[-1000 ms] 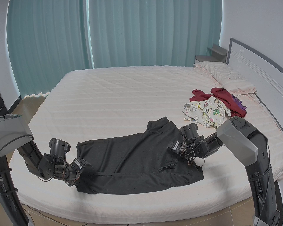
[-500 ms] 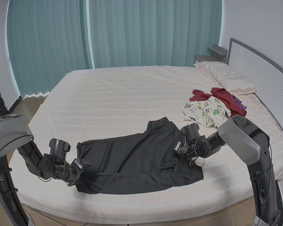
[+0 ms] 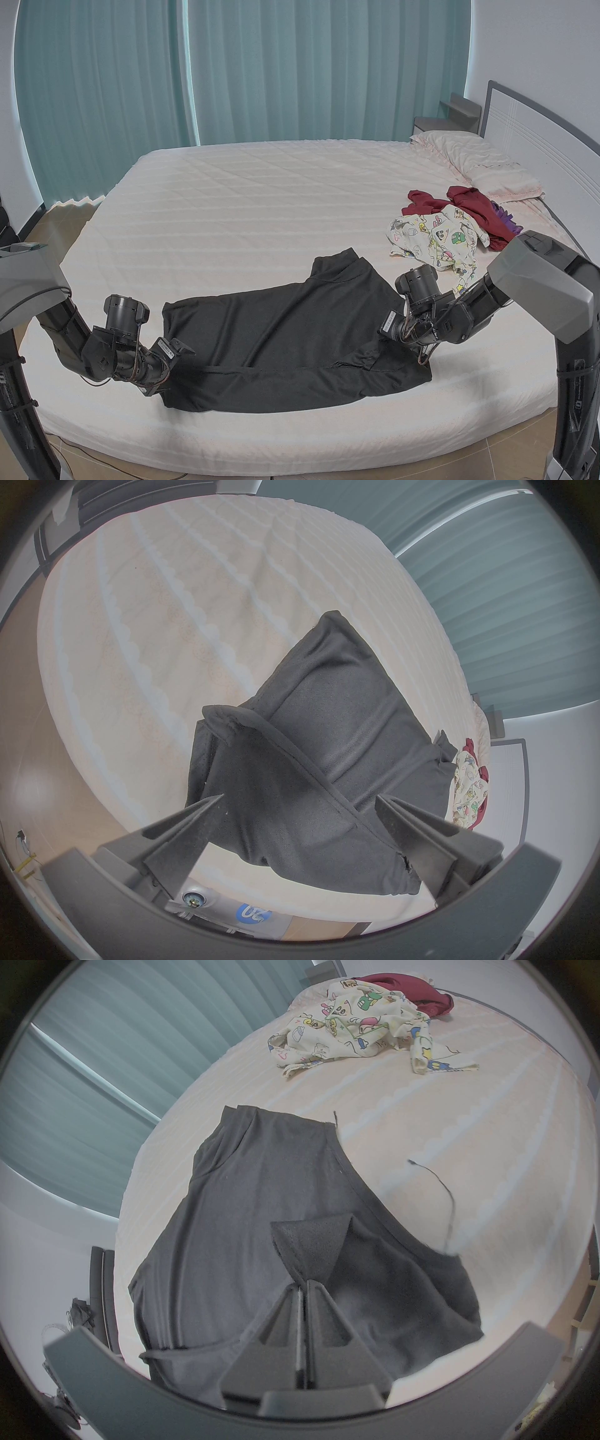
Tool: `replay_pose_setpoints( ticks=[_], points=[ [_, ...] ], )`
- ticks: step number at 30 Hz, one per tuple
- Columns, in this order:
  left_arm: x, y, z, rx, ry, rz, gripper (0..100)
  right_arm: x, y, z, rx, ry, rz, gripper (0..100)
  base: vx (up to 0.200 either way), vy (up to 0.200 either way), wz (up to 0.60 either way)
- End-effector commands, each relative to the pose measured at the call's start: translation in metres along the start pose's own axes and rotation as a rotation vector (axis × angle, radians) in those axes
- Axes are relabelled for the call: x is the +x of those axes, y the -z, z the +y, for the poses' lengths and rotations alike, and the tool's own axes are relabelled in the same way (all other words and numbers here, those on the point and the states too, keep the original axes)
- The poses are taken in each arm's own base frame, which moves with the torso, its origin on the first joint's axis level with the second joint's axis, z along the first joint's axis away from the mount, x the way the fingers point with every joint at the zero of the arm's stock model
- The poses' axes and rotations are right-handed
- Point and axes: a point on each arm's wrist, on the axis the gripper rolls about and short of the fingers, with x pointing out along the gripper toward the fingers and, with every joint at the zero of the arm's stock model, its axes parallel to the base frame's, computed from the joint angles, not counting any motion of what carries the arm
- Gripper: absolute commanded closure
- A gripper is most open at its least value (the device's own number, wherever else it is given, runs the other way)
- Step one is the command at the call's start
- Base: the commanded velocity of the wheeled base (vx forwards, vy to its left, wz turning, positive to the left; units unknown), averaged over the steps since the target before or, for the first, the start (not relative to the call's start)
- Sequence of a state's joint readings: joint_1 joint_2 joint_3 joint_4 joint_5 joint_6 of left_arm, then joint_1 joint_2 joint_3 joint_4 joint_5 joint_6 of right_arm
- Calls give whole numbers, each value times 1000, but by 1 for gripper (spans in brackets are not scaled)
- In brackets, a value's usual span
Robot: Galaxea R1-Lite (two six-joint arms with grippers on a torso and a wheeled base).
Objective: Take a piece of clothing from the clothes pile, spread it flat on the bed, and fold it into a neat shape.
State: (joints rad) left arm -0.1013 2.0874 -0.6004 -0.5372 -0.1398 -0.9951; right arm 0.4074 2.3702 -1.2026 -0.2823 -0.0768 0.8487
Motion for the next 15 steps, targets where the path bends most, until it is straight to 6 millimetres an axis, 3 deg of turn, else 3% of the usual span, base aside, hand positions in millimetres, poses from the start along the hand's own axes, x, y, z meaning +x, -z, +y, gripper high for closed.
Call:
replay_pose_setpoints(
  ticks=[1, 7, 15],
  points=[
    [0, 1, 0, 2, -3, 1, 0, -40, 9, 6, -23, -31, 2, 100, 0, 0, 0],
    [0, 2, 2, 4, -8, 4, 0, -62, 14, 16, -13, -59, -50, 100, 0, 0, 0],
    [0, 2, 2, 4, -8, 2, 0, -67, 12, 20, -17, -67, -57, 100, 0, 0, 0]
  ],
)
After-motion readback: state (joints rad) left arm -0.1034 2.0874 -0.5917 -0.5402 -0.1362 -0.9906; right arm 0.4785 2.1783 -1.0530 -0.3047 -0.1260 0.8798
